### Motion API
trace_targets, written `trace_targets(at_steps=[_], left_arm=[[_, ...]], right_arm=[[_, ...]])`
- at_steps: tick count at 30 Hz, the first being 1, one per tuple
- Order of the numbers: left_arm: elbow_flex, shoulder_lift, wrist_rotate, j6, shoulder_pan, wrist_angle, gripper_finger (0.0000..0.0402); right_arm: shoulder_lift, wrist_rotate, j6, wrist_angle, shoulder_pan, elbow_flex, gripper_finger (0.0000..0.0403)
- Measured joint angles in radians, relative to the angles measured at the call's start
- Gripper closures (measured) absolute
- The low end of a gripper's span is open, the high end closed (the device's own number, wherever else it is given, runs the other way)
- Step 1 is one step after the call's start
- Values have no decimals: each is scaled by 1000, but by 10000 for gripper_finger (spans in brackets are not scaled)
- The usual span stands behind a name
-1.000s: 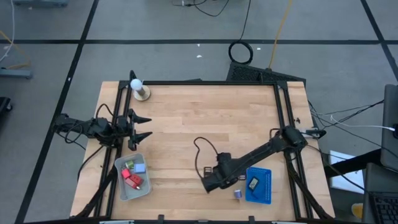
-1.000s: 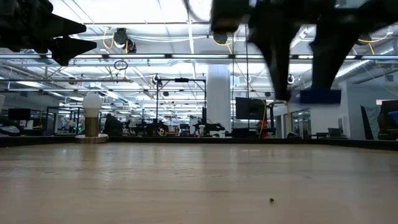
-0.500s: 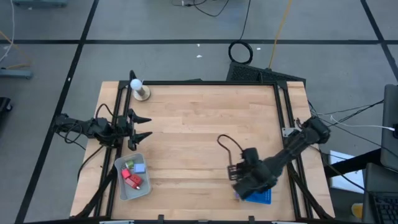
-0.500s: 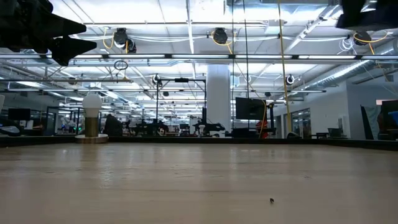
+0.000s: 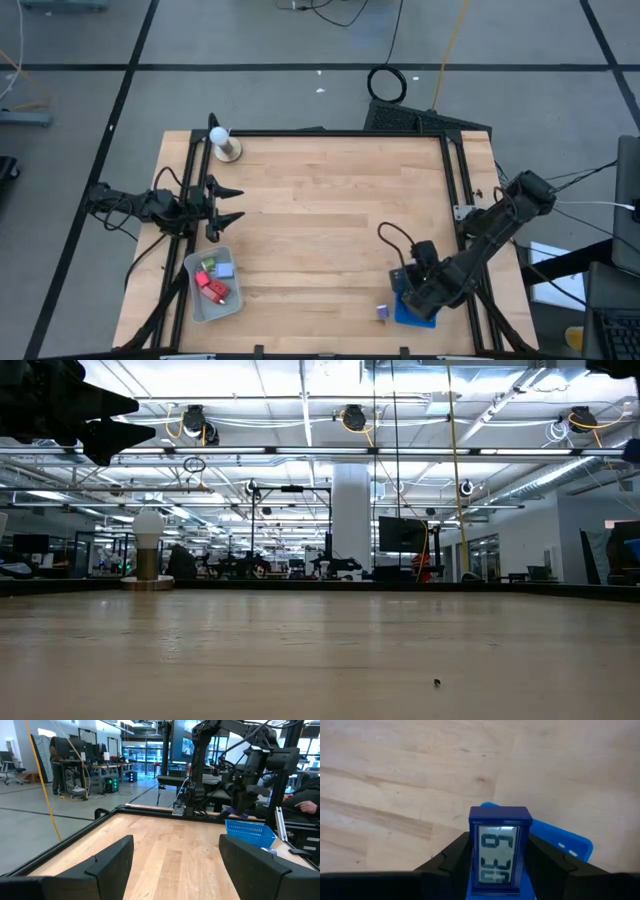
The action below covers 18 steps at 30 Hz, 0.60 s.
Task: Pick & Place Office items
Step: Put the blue mini digital clock into the blue bin
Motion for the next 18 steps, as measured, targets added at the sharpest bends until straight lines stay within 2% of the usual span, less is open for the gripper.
trace_targets(at_steps=[13, 18], left_arm=[[0, 0, 0, 0, 0, 0, 108], [0, 0, 0, 0, 0, 0, 108]], right_arm=[[-5, 0, 53, 172, 66, -122, 255], [-5, -3, 56, 184, 66, -165, 250]])
